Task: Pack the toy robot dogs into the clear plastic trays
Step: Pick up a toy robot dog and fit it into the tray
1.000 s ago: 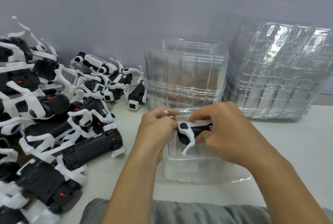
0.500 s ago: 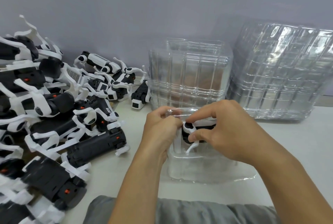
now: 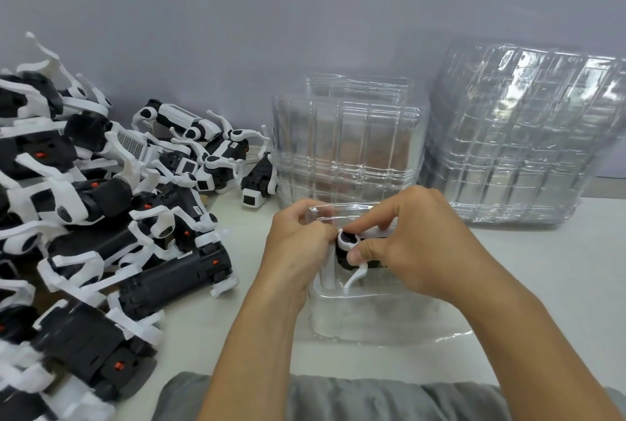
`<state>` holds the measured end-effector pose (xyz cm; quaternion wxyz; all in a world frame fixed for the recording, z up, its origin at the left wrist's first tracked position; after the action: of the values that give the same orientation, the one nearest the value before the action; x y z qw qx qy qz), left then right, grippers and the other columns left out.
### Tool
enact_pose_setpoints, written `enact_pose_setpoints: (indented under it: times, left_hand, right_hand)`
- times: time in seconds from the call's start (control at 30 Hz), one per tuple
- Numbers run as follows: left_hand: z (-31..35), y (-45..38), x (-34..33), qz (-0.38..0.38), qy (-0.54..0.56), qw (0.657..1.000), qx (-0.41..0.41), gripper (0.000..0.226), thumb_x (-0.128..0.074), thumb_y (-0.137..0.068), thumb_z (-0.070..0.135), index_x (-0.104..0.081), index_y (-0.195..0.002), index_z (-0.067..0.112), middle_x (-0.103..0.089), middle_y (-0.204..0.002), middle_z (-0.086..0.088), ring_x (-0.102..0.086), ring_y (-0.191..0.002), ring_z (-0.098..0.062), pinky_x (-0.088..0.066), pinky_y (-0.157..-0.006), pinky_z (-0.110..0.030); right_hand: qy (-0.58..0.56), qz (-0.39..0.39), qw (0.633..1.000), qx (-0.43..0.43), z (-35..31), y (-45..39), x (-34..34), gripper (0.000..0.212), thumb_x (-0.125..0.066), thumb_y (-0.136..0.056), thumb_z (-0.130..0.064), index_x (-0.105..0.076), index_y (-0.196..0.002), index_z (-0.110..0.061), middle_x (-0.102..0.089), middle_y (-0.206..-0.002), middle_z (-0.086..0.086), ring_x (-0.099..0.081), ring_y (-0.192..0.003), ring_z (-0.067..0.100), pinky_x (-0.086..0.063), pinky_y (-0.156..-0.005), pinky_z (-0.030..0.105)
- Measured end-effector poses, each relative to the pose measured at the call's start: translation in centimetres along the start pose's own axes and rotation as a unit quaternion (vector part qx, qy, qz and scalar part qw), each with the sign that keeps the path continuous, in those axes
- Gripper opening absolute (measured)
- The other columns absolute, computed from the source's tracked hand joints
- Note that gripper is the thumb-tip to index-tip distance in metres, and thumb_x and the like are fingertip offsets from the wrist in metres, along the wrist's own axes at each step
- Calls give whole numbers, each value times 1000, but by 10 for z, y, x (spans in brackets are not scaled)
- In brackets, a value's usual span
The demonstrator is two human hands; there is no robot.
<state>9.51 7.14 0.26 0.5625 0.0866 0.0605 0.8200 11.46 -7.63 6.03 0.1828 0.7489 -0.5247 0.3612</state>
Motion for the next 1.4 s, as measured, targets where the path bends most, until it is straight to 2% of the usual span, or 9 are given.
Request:
enact_pose_setpoints:
  times: [0.1, 0.2, 0.33, 0.47, 0.57, 0.67, 0.83, 1.17, 1.4]
  left_hand:
    - [1, 0, -1, -7, -6, 1000, -12, 27, -66, -80, 0, -71, -87, 25, -70, -84, 7, -65, -74, -6, -47, -62, -18]
    - [2, -1, -3, -20, -10, 1000, -18, 26, -67, -81, 2, -70, -87, 26, -67, -81, 11, -63, -73, -5, -44, -64, -19]
    - [2, -1, -4, -34, -5, 999, -19, 24, -69, -82, 1, -70, -88, 24, -69, -78, 13, -66, -69, 0, -46, -60, -15]
    - [1, -3, -2, -18, -17, 999, -22, 31, -64, -83, -3, -72, -87, 26, -72, -83, 8, -67, -81, -11, -46, -70, -24]
    - [0, -5, 0, -5, -35, 999, -29, 32, -63, -84, -1, -73, -86, 29, -71, -92, 7, -66, -90, -13, -44, -72, -26]
    - [0, -6, 0, -3, -38, 999, -30, 32, -63, -83, -1, -73, -86, 28, -71, -91, 9, -66, -89, -12, -45, -71, -26]
    - [-1, -8, 0, -7, -45, 998, -38, 31, -63, -84, 0, -73, -86, 29, -72, -93, 7, -66, -91, -14, -46, -75, -27]
    - [-1, -9, -1, -18, -50, 997, -48, 33, -65, -84, 1, -73, -83, 33, -72, -85, 7, -66, -84, -13, -46, -74, -26]
    - [-1, -9, -1, -10, -43, 998, -47, 33, -63, -84, -1, -73, -82, 31, -72, -87, 7, -67, -86, -14, -46, -74, -27]
  right_hand:
    - [-30, -4, 999, -14, 9, -1, 2, 29, -93, -59, -36, -75, -77, -50, -69, -75, -15, -56, -85, -10, -42, -61, 0]
    - [-37, -22, 999, -11, 12, -1, 2, 29, -92, -60, -39, -74, -80, -51, -71, -80, -19, -57, -87, -12, -41, -63, -2]
    - [-26, -45, 999, 16, 9, 1, 5, 28, -88, -67, -42, -73, -87, -55, -70, -85, -27, -56, -92, -15, -44, -66, 4]
    - [-25, 3, 999, 22, 17, 4, 39, 22, -84, -74, -40, -76, -94, -45, -69, -85, -27, -60, -92, -10, -46, -82, 15]
    - [3, 40, 999, -4, 34, 10, 74, 16, -81, -70, -46, -76, -85, -43, -68, -81, -23, -62, -81, -2, -50, -75, 24]
    - [56, -12, 996, -71, 52, 18, 81, 36, -80, -55, -64, -73, -86, -46, -65, -84, -19, -60, -78, -1, -44, -65, 22]
    - [94, -26, 988, -119, 61, 16, 71, 28, -88, -63, -49, -72, -86, -44, -56, -90, -18, -54, -81, 0, -39, -59, 18]
    - [88, 9, 988, -124, 59, 13, 67, 14, -84, -72, -48, -73, -76, -40, -54, -84, -16, -55, -67, 4, -37, -41, 12]
    - [40, -2, 989, -141, 64, 17, 65, 17, -87, -69, -44, -74, -75, -34, -56, -86, -8, -54, -71, 6, -37, -56, 22]
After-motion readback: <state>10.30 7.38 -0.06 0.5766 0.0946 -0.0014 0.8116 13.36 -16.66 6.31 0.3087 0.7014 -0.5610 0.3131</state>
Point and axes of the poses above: each hand's wrist, its own y-axis away from the middle knuckle, its own x-axis out of the back of the hand, z = x × y, the point moved 8 cm from there along -y, towards the middle knuckle
